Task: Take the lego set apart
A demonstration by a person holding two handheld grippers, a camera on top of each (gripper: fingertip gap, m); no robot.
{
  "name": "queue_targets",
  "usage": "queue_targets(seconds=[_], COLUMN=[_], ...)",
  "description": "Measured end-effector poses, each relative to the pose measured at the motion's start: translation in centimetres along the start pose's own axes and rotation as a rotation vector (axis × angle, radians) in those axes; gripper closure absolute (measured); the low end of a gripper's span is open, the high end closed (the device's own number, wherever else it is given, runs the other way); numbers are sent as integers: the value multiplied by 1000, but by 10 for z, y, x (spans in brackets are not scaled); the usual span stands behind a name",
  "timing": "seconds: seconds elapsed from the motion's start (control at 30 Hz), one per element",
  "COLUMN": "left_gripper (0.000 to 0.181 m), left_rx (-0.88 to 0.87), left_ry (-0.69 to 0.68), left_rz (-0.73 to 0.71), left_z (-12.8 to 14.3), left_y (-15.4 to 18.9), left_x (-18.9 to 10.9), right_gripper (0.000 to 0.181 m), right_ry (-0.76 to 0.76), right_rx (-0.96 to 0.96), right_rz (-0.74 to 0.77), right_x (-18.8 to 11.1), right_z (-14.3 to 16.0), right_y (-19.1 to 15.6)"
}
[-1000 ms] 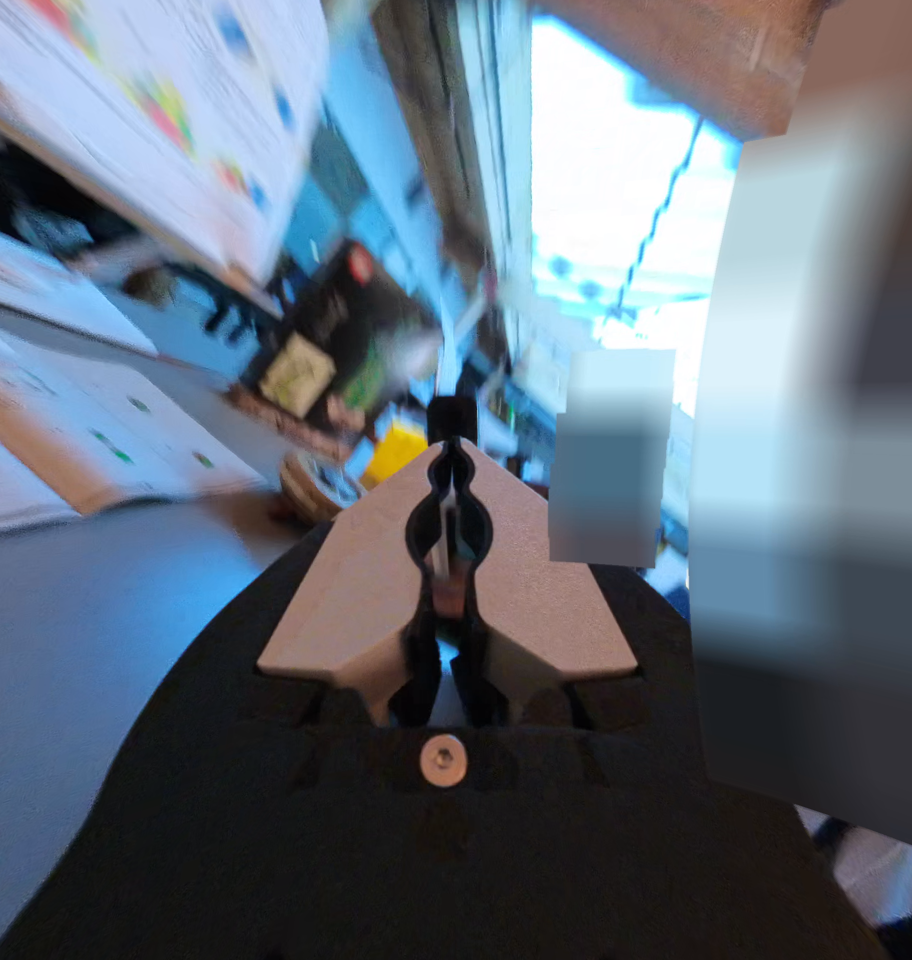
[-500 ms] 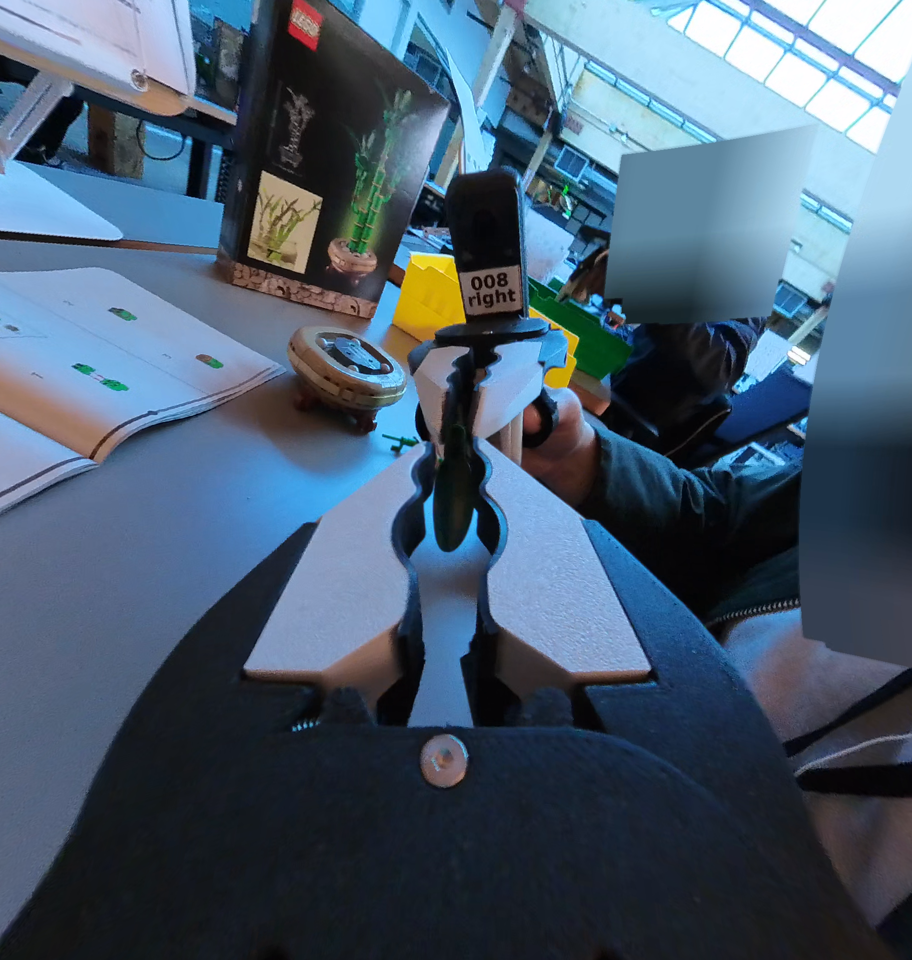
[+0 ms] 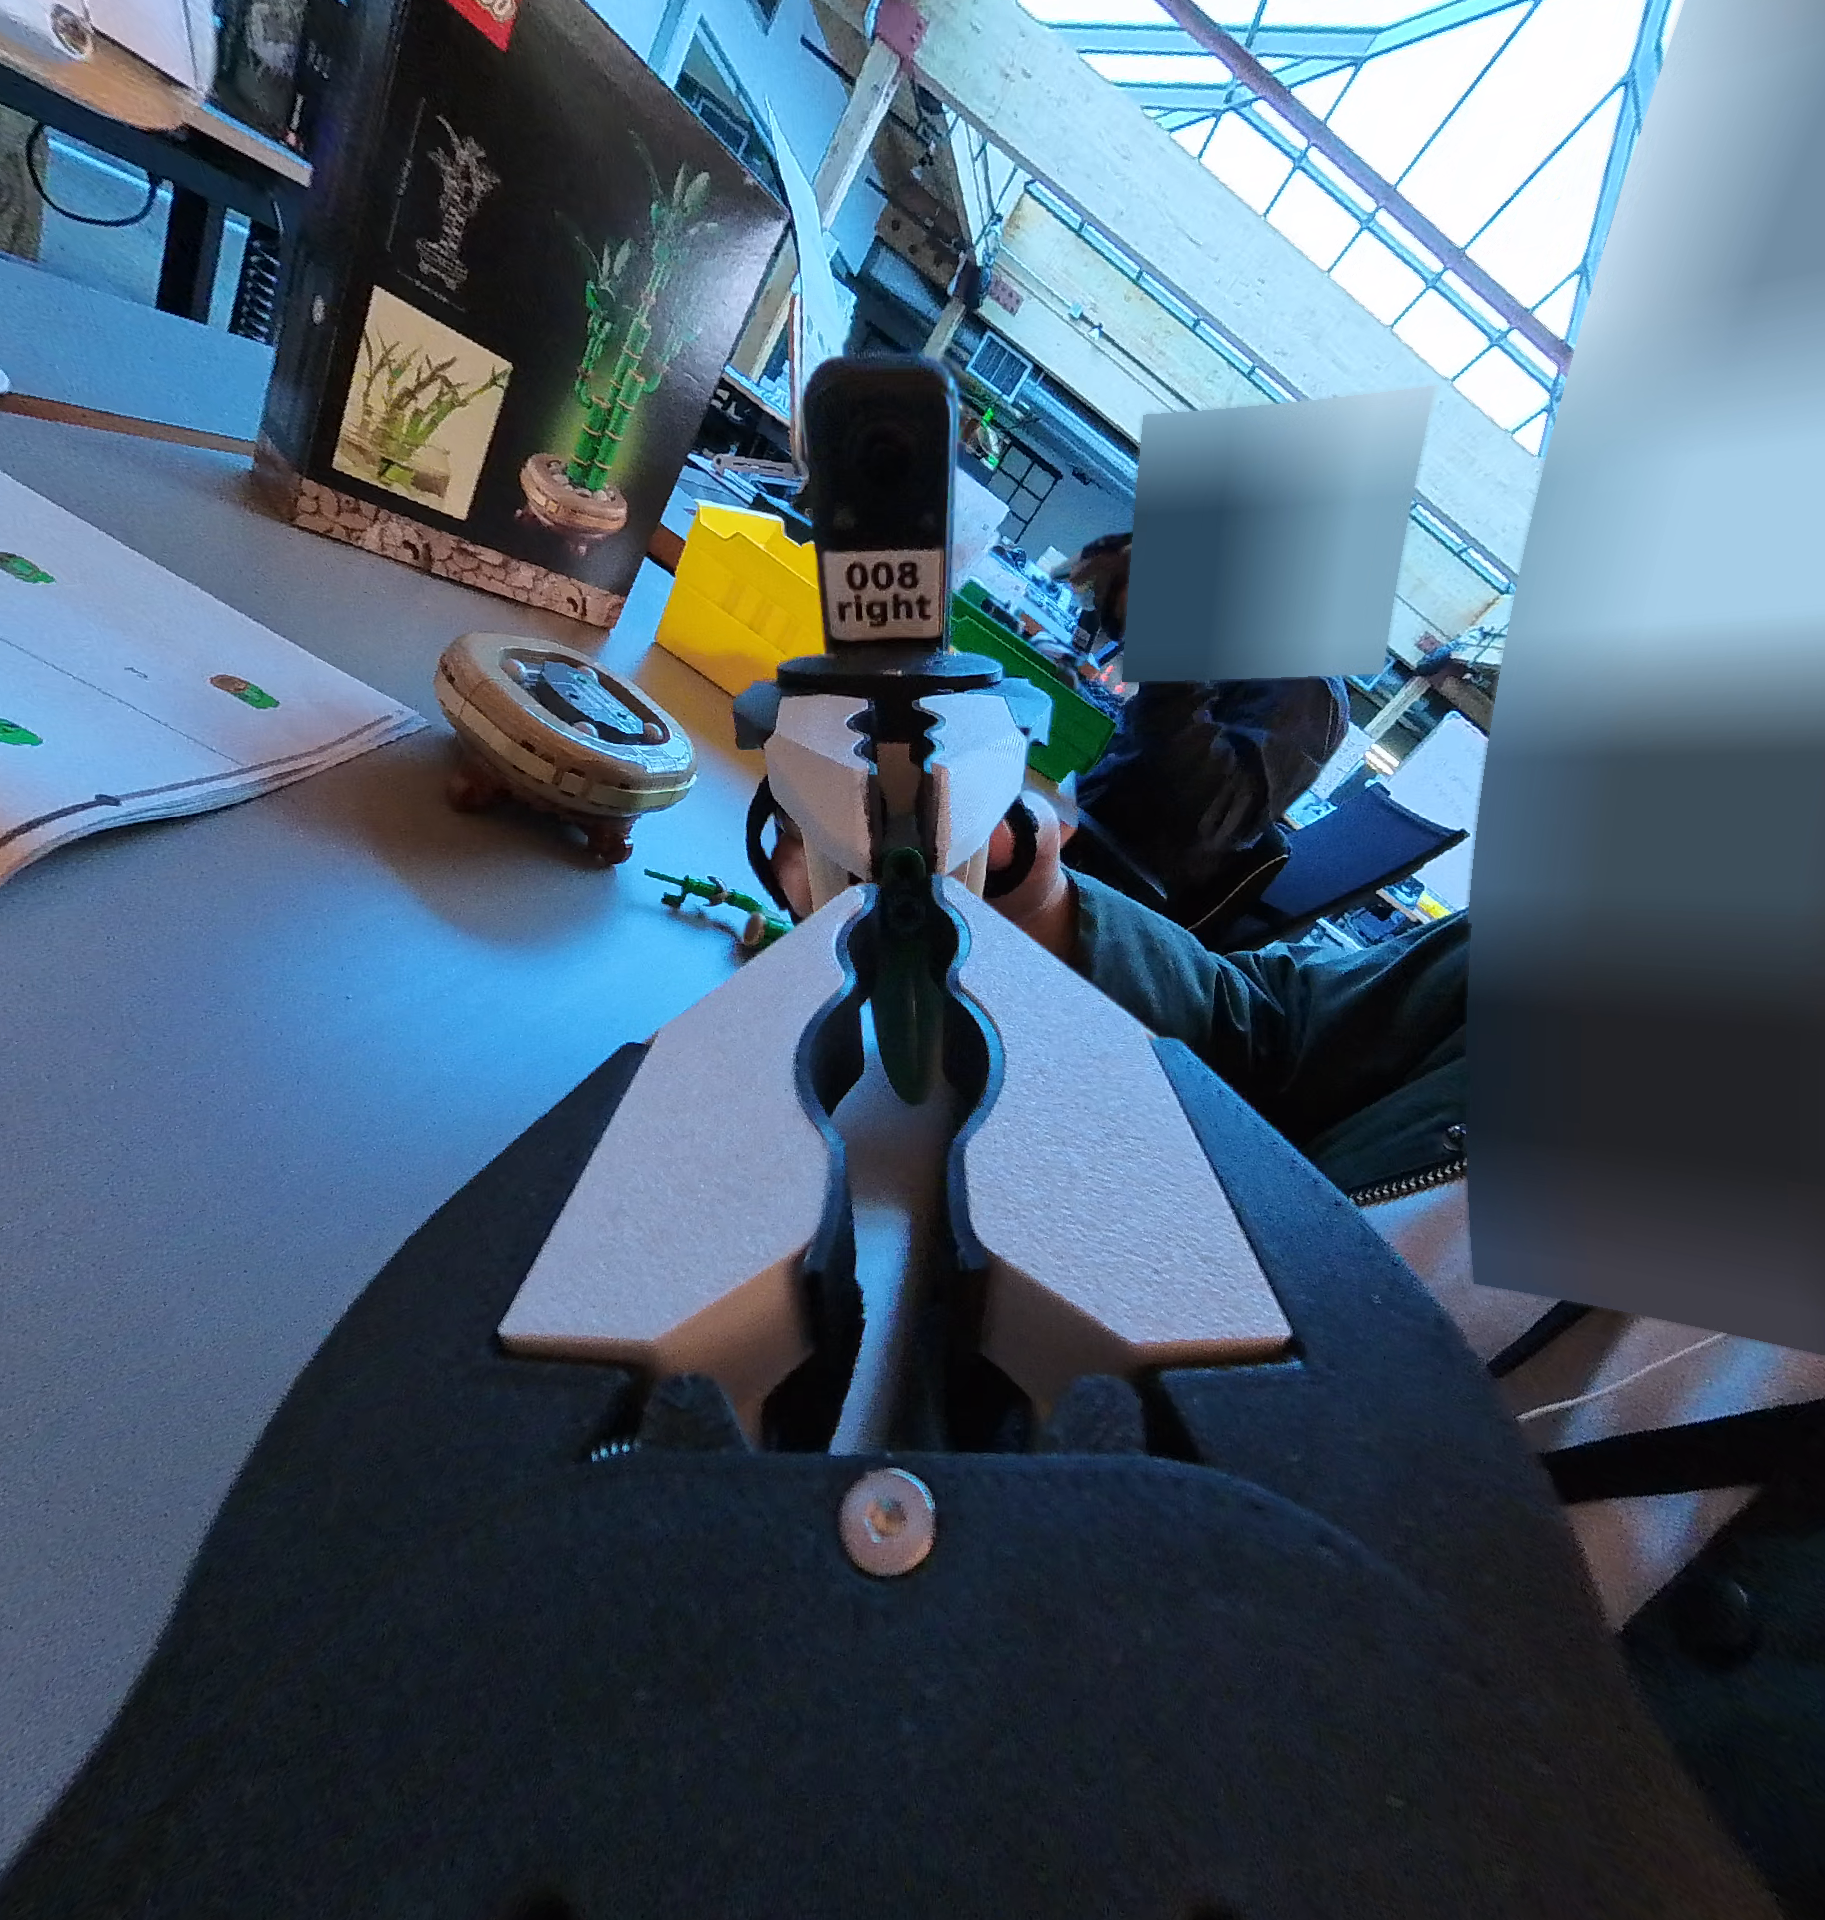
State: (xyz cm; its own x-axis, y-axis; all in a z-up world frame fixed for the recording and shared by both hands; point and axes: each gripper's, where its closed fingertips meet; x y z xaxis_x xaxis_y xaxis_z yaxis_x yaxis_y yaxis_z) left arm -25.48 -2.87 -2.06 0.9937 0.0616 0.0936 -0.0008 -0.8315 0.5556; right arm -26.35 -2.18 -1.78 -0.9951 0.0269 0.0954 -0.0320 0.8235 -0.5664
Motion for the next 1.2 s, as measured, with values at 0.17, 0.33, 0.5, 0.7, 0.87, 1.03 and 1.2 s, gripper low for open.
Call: queue_targets(seconds=[0.17,0.33,0.5,0.7,0.87,1.03,1.2], left_gripper=[176,176,176,175,175,170,176], left_rx=[-21,-56,-48,-100,-128,-113,-56], left_ry=[101,113,91,110,115,95,74], left_rz=[-25,-17,-20,34,64,25,-28], left_z=[-15,-16,-12,-14,-15,-12,-9], left_y=[-6,-8,-7,-2,0,-6,-10], left_x=[-8,-10,-5,-4,-6,-5,-5], right_gripper=[170,165,167,172,175,175,175], right_ry=[57,63,70,86,68,35,16], right_rx=[33,48,84,149,139,92,54], right_rz=[13,22,11,-31,-43,14,48], right_x=[-3,1,7,5,4,4,4], right_z=[-7,-6,-3,-5,-4,0,2], right_y=[6,8,7,3,0,6,10])
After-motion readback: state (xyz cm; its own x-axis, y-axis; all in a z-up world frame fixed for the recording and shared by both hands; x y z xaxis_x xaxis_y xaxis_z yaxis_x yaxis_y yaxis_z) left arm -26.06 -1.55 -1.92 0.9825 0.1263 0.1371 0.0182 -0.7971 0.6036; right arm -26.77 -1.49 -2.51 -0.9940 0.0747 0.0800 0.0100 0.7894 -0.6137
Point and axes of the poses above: each gripper's, where its closed fingertips meet, x out along the fingers, z out of its underside, y = z × x across the jaws, and after that the axes turned 3 degrees about y, right-handed
